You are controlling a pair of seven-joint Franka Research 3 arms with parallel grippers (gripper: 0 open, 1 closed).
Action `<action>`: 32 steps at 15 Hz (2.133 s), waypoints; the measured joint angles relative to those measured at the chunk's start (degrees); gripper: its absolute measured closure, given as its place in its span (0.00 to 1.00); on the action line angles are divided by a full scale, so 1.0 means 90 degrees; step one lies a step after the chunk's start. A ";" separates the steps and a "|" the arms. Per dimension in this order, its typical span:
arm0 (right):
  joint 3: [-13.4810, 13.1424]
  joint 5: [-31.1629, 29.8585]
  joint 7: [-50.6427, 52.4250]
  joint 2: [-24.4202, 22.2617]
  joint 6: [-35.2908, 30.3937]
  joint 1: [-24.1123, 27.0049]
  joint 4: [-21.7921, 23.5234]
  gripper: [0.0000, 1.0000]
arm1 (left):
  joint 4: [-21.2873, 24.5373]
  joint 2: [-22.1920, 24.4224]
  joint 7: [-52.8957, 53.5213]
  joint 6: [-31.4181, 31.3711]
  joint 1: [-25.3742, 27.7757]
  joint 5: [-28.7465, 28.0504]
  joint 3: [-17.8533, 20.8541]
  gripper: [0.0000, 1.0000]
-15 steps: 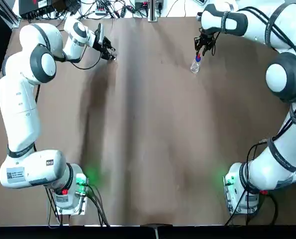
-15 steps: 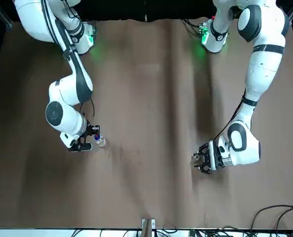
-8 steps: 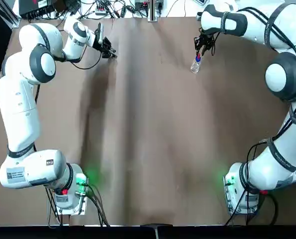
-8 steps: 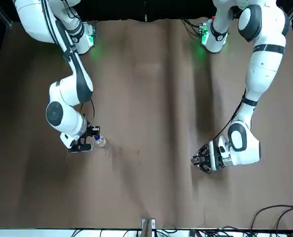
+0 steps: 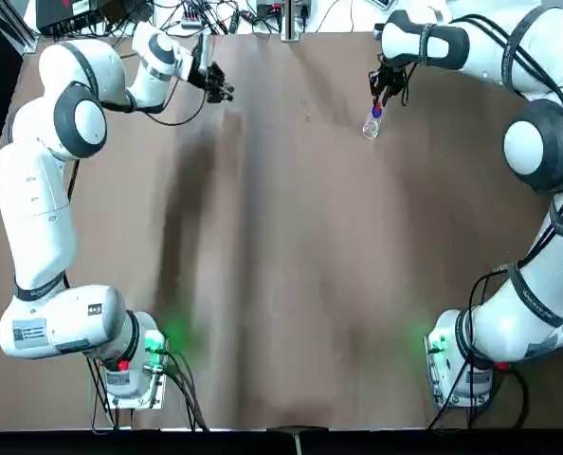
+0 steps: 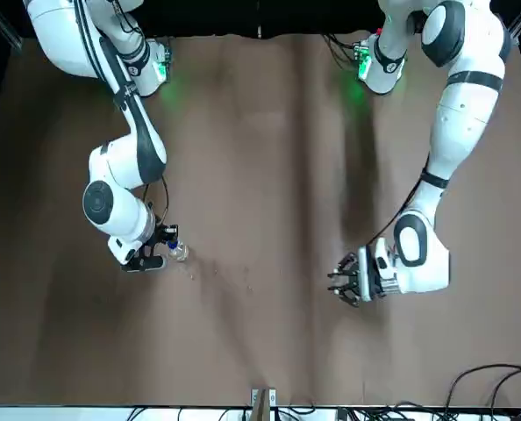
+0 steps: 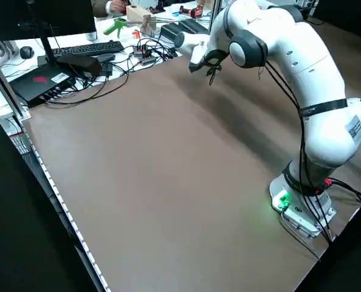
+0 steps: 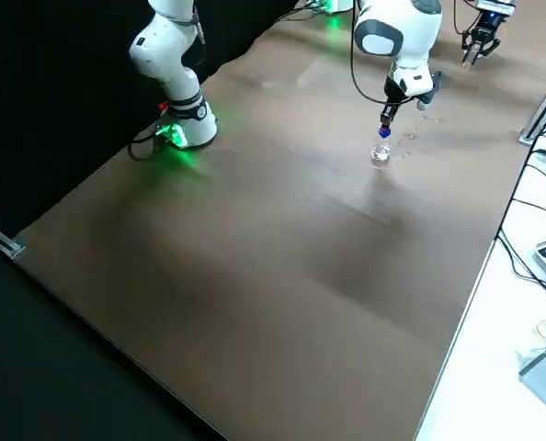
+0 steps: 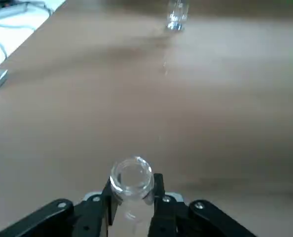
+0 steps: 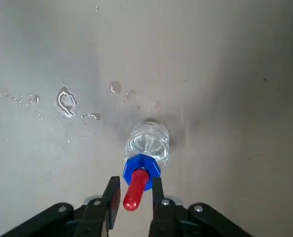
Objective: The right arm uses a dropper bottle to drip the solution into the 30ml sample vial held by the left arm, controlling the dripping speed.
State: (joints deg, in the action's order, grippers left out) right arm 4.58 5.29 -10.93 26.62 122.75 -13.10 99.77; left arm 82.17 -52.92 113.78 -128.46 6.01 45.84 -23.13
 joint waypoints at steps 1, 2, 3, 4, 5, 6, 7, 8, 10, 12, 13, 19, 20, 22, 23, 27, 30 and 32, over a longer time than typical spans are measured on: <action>0.0000 0.0000 0.0000 0.0009 0.0004 -0.0001 0.0000 0.68 | -0.0001 0.0024 -0.0123 -0.0017 -0.0034 0.0000 -0.0137 0.69; 0.0000 -0.0001 0.0000 0.0015 0.0009 -0.0001 0.0000 0.68 | -0.0002 0.0042 -0.0204 -0.0039 -0.0084 0.0000 -0.0237 0.69; 0.0000 -0.0002 0.0000 0.0019 0.0013 -0.0002 0.0000 0.70 | -0.0004 0.0061 -0.0253 -0.0057 -0.0175 0.0000 -0.0267 0.69; 0.0000 -0.0002 0.0000 0.0021 0.0013 -0.0002 0.0000 0.71 | -0.0005 0.0079 -0.0319 -0.0122 -0.0302 0.0000 -0.0266 0.69; 0.0000 -0.0002 0.0000 0.0022 0.0013 -0.0003 0.0000 0.71 | -0.0005 0.0090 -0.0441 -0.0271 -0.0447 0.0000 -0.0260 0.69; 0.0000 -0.0002 0.0000 0.0022 0.0013 -0.0003 -0.0001 0.72 | -0.0005 0.0094 -0.0569 -0.0469 -0.0612 0.0000 -0.0257 0.69; 0.0000 -0.0002 0.0000 0.0023 0.0013 -0.0003 -0.0001 0.73 | -0.0006 0.0096 -0.0672 -0.0681 -0.0792 -0.0002 -0.0250 0.69; 0.0000 -0.0003 0.0000 0.0023 0.0013 -0.0003 -0.0001 0.74 | -0.0008 0.0103 -0.0727 -0.0882 -0.0978 -0.0003 -0.0235 0.69; 0.0000 -0.0003 0.0000 0.0025 0.0013 -0.0003 -0.0001 0.74 | -0.0018 0.0139 -0.0870 -0.1201 -0.1353 -0.0011 -0.0120 0.69; 0.0000 -0.0003 0.0000 0.0027 0.0002 -0.0003 -0.0001 0.74 | -0.0034 0.0240 -0.1076 -0.1339 -0.1666 -0.0013 0.0076 0.69; 0.0000 -0.0003 0.0000 0.0027 0.0001 -0.0004 -0.0001 0.75 | -0.0036 0.0284 -0.1140 -0.1347 -0.1748 -0.0023 0.0138 0.69; -0.0004 -0.0005 0.0000 0.0030 -0.0004 -0.0004 -0.0001 0.94 | -0.0035 0.0335 -0.1486 -0.1552 -0.2029 -0.0034 0.0200 0.69; -0.0005 -0.0005 -0.0001 0.0031 -0.0004 -0.0004 -0.0001 0.96 | -0.0035 0.0335 -0.1543 -0.1626 -0.2112 -0.0034 0.0201 0.69; -0.0007 -0.0005 -0.0003 0.0031 -0.0004 -0.0004 -0.0001 0.96 | -0.0035 0.0335 -0.1650 -0.1761 -0.2253 -0.0071 0.0205 0.69; -0.0007 -0.0005 -0.0003 0.0031 -0.0004 -0.0004 -0.0001 0.96 | -0.0035 0.0335 -0.1711 -0.1803 -0.2301 -0.0143 0.0205 0.69; -0.0008 -0.0005 -0.0005 0.0031 -0.0004 -0.0004 -0.0001 0.96 | -0.0036 0.0357 -0.2199 -0.1842 -0.2347 -0.0666 0.0205 0.69; -0.0010 -0.0005 -0.0024 0.0032 -0.0004 -0.0004 -0.0001 0.96 | -0.0036 0.0398 -0.2449 -0.1842 -0.2347 -0.0842 0.0205 0.69; -0.0010 -0.0005 -0.0026 0.0032 -0.0005 -0.0004 -0.0001 0.95 | -0.0037 0.0416 -0.2473 -0.1842 -0.2355 -0.0844 0.0203 0.69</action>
State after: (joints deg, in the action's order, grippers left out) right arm 4.49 5.24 -11.17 26.90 122.71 -13.13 99.76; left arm 81.84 -49.18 91.52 -145.04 -15.19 38.24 -21.30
